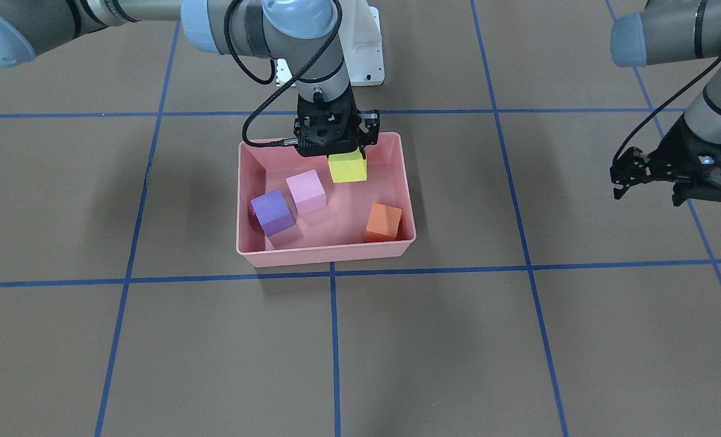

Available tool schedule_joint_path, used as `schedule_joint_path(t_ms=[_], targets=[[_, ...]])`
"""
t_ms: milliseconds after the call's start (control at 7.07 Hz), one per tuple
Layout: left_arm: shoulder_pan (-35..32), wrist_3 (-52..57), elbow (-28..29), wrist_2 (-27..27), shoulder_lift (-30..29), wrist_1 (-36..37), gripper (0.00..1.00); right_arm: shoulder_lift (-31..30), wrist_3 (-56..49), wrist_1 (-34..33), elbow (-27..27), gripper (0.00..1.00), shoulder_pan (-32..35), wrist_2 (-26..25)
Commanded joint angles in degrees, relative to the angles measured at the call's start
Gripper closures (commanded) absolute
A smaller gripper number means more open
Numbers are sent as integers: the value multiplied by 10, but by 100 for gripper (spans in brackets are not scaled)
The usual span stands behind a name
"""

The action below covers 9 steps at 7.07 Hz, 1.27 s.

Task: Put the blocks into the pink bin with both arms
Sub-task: 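Lift the yellow cube into the bin with the right gripper while the left arm withdraws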

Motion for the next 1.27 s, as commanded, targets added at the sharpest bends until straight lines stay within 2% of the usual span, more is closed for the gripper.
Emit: schedule_joint_path(t_ms=[0,142,283,566,708,849,991,1132], targets=[[0,0,-1,1,15,1,0,0,1,2,1,0,0,0],[0,1,1,1,24,1,0,-2,0,-3,6,0,9,2],[0,1,3,1,30,1,0,-5,-3,-39,24,0,25,7],[0,1,4,1,39,1,0,-17,-81,-163,72,0,57,8],[0,1,0,-3,41,1,0,-50,-113,-169,94,0,72,9],[-2,2,1,-3,40,3,0,-82,-175,-170,106,0,120,32],[-18,29,4,-3,40,8,0,-137,-267,-169,127,0,184,79],[-63,101,4,-6,47,25,0,-184,-392,-168,129,0,260,132]])
